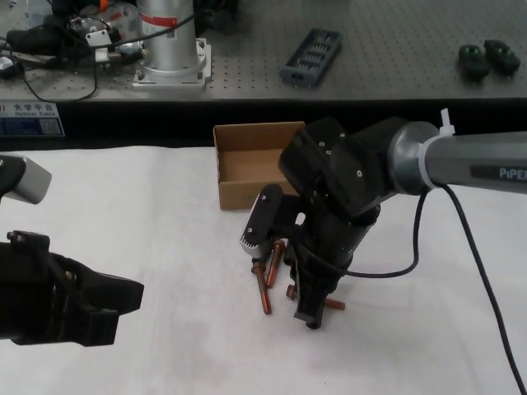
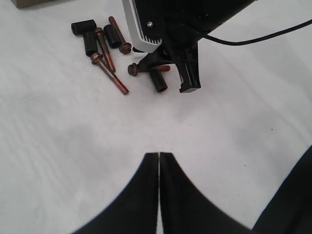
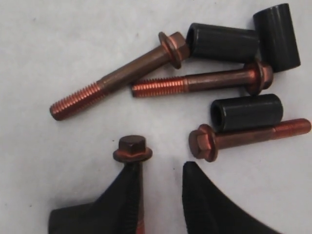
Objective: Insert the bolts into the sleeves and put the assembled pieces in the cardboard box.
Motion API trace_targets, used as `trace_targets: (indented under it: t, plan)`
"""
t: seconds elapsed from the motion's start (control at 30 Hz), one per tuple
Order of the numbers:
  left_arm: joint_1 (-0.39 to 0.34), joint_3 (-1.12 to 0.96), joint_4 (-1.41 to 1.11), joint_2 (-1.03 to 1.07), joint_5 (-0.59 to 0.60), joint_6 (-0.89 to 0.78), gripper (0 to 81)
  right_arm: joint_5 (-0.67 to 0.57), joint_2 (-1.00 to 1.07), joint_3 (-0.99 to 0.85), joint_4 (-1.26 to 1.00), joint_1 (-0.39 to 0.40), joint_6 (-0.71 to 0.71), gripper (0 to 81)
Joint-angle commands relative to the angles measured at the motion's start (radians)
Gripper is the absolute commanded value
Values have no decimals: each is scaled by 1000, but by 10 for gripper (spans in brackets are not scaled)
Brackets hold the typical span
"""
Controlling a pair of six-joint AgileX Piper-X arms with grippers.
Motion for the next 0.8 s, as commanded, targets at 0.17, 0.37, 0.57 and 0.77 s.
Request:
trace_targets:
  t: [0.17,0.37,0.57,0.77]
  plan:
    - [-4,-2,-6,-9,-9,17,7,-6,47,16,57,15,30,250]
    - [-4,-2,-6,-9,-9,17,7,-6,44,16,64,15,45,250]
    - [-4,-2,-6,-9,-9,17,7,-38,44,16,61,15,45,250]
    - [-4,-2,-6,-9,-9,17,7,-39,40,16,63,15,43,48]
